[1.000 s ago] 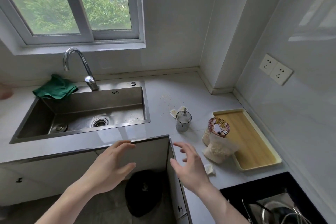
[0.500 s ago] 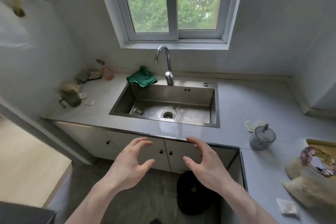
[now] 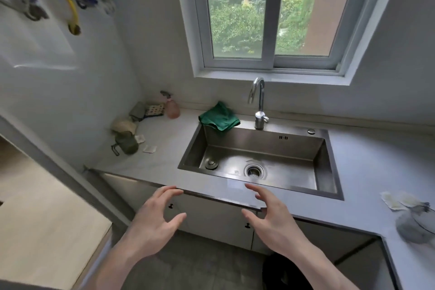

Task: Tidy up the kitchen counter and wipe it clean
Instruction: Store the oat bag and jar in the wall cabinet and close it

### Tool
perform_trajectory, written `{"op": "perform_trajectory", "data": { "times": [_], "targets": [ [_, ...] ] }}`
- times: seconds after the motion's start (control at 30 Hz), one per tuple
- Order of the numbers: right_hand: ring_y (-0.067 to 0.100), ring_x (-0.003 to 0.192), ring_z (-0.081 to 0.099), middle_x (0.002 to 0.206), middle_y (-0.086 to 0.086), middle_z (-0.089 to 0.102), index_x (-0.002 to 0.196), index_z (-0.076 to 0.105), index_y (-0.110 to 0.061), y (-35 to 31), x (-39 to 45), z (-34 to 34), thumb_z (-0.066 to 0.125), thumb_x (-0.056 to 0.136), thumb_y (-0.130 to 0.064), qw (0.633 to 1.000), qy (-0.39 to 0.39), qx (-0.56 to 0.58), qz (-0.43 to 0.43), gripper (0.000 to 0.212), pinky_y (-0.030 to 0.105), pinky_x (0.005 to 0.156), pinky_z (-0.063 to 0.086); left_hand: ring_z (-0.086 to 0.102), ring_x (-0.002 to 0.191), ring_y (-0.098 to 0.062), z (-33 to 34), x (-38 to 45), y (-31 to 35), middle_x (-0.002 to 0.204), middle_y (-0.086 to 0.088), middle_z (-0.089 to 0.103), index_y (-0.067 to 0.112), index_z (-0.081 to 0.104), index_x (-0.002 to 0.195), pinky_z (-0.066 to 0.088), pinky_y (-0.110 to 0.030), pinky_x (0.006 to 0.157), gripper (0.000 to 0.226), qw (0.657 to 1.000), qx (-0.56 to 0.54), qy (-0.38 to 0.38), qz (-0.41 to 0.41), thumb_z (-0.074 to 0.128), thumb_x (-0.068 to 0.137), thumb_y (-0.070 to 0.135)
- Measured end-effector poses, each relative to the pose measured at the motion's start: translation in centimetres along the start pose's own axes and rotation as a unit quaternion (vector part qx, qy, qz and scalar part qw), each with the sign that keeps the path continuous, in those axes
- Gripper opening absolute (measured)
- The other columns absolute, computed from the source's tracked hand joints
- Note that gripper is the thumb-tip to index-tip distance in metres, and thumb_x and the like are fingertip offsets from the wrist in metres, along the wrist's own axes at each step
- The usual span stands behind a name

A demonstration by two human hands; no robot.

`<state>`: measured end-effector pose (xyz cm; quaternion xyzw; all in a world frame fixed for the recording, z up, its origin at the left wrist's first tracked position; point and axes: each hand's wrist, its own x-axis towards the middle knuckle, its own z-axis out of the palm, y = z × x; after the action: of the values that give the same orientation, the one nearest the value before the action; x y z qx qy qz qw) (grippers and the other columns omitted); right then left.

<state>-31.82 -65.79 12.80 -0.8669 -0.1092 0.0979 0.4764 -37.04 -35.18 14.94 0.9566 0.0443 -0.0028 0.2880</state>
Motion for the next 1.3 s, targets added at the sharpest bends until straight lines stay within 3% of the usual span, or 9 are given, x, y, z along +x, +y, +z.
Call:
{"op": "perform_trajectory", "data": {
  "times": [0.13,0.3,0.7,0.9,1.07,1.3],
  "targets": [
    [-0.011,0.127,0.044,0.138,-0.036,0.047,0.138,0.044,-0.052,-3.7,3.7,5.0,0.069,0.090,-0.041,1.000,-0.004,0.002,-0.009,0.056,0.030,0.109,0.044,0.043,0.135,0.001,-3.8,2.5,-4.9,0.147,0.029,0.040,0.042,0.054,0.138,0.048,-0.033,0.109,0.050,1.000,0.002,0.002,-0.009,0.071,0.090,0.045],
    [-0.009,0.128,0.045,0.139,-0.036,0.046,0.139,0.043,-0.051,-7.3,7.1,9.8,0.069,0.091,-0.040,1.000,-0.003,-0.002,-0.019,0.056,0.029,0.108,0.044,0.046,0.135,-0.002,-7.5,5.6,-9.2,0.151,0.026,0.038,0.041,0.051,0.140,0.040,-0.031,0.115,0.052,1.000,0.008,-0.012,-0.015,0.070,0.092,0.046],
    [-0.014,0.124,0.045,0.133,-0.035,0.049,0.138,0.046,-0.049,-9.3,17.2,11.4,0.071,0.089,-0.036,1.000,-0.014,-0.003,-0.026,0.056,0.026,0.106,0.044,0.042,0.141,-0.010,-10.6,16.8,-13.3,0.154,0.016,0.040,0.034,0.053,0.141,0.037,-0.034,0.118,0.055,0.999,0.008,-0.003,-0.036,0.074,0.091,0.038],
    [-0.013,0.120,0.048,0.132,-0.031,0.051,0.139,0.049,-0.044,-10.7,24.1,11.9,0.072,0.089,-0.032,0.998,-0.027,0.002,-0.053,0.056,0.012,0.102,0.041,0.047,0.135,-0.010,-12.9,22.2,-15.4,0.147,0.013,0.044,0.030,0.055,0.139,0.038,-0.032,0.116,0.054,0.998,0.016,0.015,-0.067,0.077,0.089,0.034],
    [-0.008,0.121,0.050,0.133,-0.032,0.051,0.139,0.048,-0.044,-11.0,27.4,12.4,0.071,0.088,-0.035,0.997,-0.040,-0.007,-0.058,0.057,0.018,0.102,0.043,0.056,0.123,-0.016,-15.0,26.1,-19.3,0.136,0.004,0.054,0.020,0.062,0.134,0.043,-0.032,0.108,0.054,0.992,0.008,0.049,-0.118,0.083,0.085,0.027],
    [-0.019,0.121,0.043,0.129,-0.040,0.045,0.139,0.050,-0.042,-11.2,31.0,12.4,0.072,0.088,-0.027,0.999,-0.010,-0.005,-0.033,0.057,0.014,0.102,0.041,0.061,0.119,-0.027,-16.6,34.3,-25.9,0.135,-0.006,0.062,0.021,0.065,0.129,0.051,-0.037,0.095,0.054,0.978,-0.020,0.061,-0.201,0.085,0.080,0.031]
  ]
}}
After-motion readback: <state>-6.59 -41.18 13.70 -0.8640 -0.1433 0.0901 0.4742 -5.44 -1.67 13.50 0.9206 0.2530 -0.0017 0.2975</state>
